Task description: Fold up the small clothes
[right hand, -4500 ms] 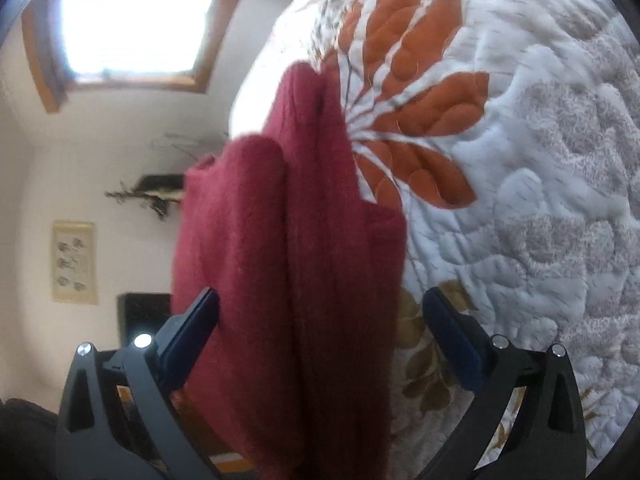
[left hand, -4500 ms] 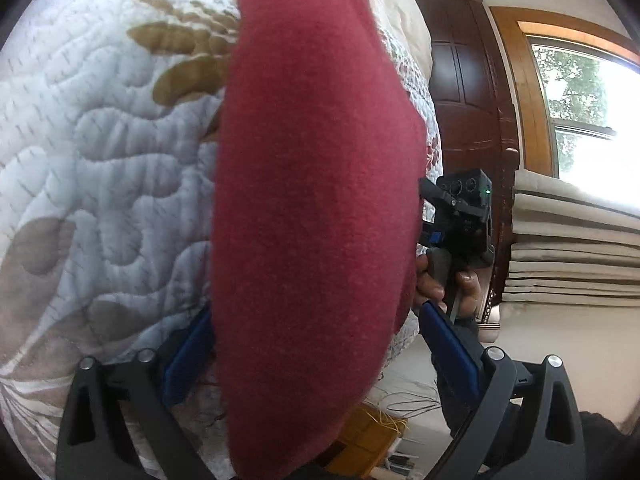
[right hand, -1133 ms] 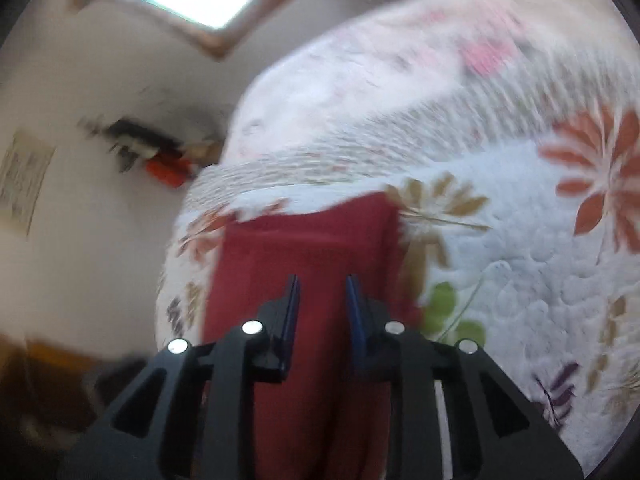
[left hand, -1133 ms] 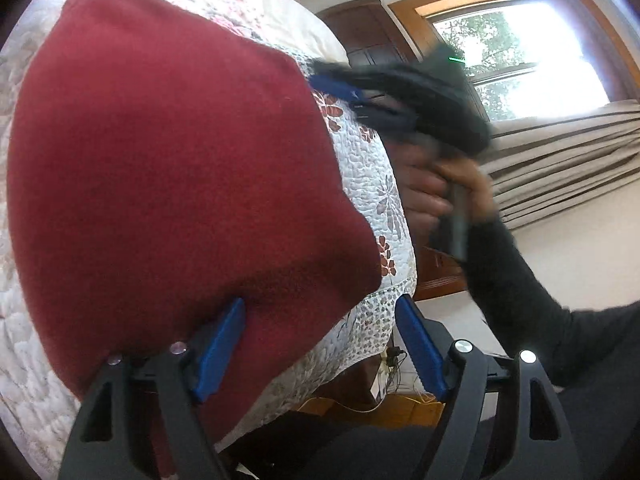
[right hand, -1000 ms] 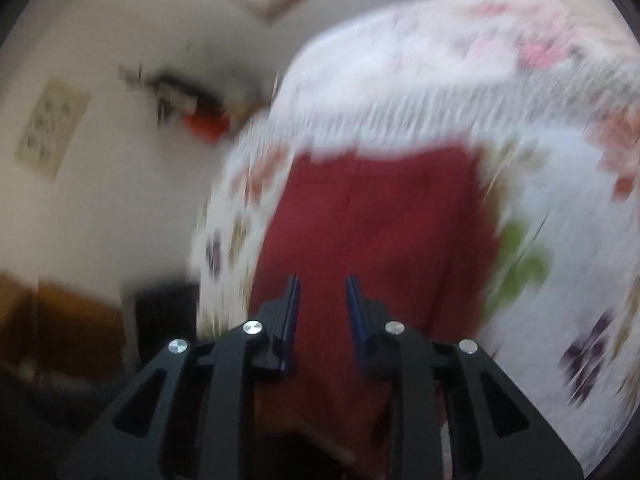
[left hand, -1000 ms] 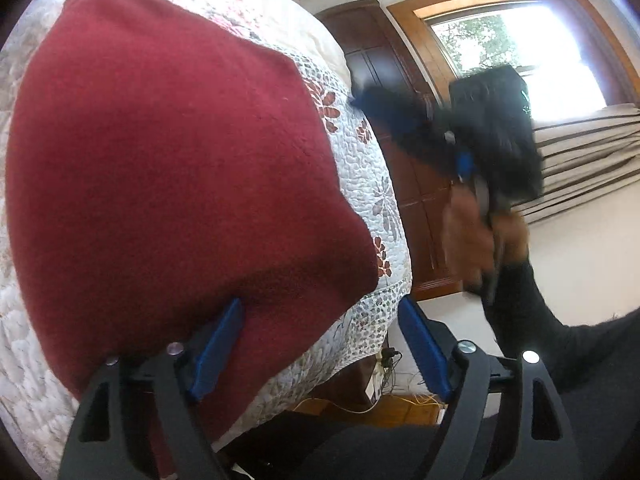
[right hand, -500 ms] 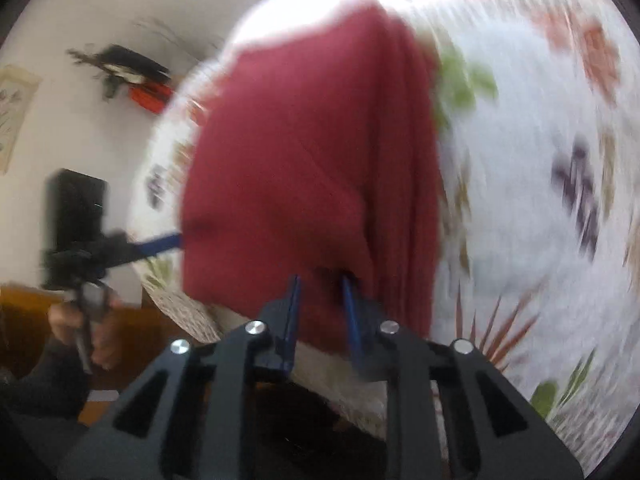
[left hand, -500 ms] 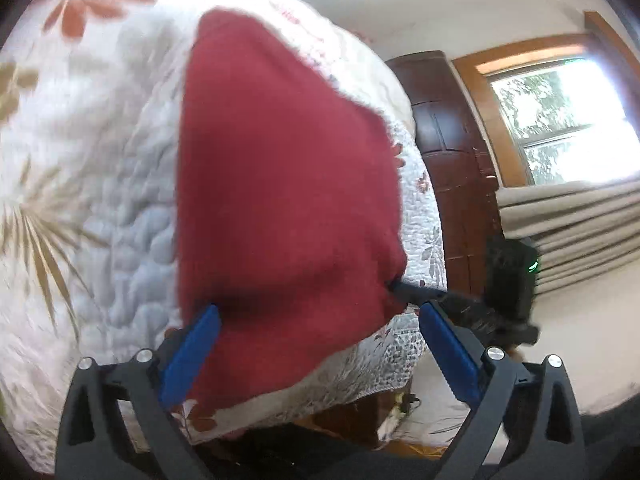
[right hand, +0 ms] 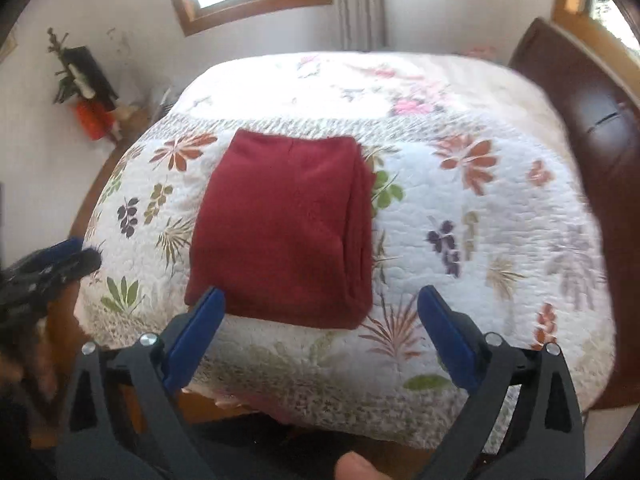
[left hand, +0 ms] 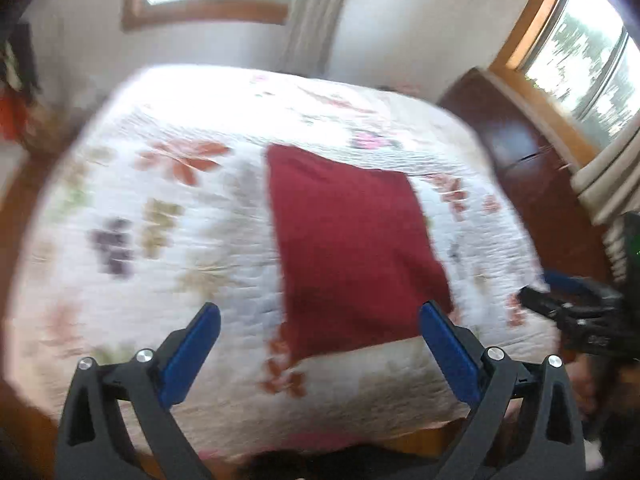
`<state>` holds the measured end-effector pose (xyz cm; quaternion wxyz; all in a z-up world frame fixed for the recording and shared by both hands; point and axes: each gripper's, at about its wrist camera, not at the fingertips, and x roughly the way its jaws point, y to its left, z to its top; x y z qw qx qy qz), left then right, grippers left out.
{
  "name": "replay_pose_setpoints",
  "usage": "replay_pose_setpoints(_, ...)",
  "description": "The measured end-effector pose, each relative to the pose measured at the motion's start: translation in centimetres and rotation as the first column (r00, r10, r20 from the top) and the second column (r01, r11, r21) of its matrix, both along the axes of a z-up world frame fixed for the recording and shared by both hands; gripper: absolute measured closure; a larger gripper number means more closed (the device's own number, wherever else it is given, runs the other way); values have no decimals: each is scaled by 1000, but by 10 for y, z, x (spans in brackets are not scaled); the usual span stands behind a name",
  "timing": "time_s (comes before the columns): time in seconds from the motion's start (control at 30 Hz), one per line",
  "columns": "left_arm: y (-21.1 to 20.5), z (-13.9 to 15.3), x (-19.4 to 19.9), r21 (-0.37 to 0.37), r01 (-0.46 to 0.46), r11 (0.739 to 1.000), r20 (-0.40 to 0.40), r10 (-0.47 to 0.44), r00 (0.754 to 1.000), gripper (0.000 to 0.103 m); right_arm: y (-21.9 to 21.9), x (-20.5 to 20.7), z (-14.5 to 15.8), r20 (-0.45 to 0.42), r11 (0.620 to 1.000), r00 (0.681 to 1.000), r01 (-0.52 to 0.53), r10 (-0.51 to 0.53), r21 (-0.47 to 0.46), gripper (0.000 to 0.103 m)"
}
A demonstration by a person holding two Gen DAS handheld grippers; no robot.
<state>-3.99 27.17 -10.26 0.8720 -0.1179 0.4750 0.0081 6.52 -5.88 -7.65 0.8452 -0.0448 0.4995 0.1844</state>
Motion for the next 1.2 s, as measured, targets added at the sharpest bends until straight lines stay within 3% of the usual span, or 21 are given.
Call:
replay_pose_setpoints(0.07,-11,20,-11,41,3,999,-40,-1,999,4,4,-12,14,12,1000,999,29,-29,0,4)
replay_pose_setpoints(0.17,-10,36,-22,24,3,1000,-79,-2,997,4,5,-21,29,-7,999,999,40,-40,10,3)
replay_pose_setpoints(0.3,-1,54,-35,-75,2,997,-64,-6,998,4,18,-32,46,13,998,999,43,-44,44,3)
replay_pose_setpoints(0.47,7,73,-50,-50,-4,999,-19,3,1000,4,32,-43,58,32,997,997,67,-68,25,3)
replay_pose_setpoints(0.8,11,72,-61,-61,60,996,-5,-60,998,4,53,-71,67,83,993,991,110,-105,-54,3)
replay_pose_setpoints(1.2,4,69,-62,-40,76,996,-19,-77,997,4,51,-75,67,98,987,988,131,-122,-88,3)
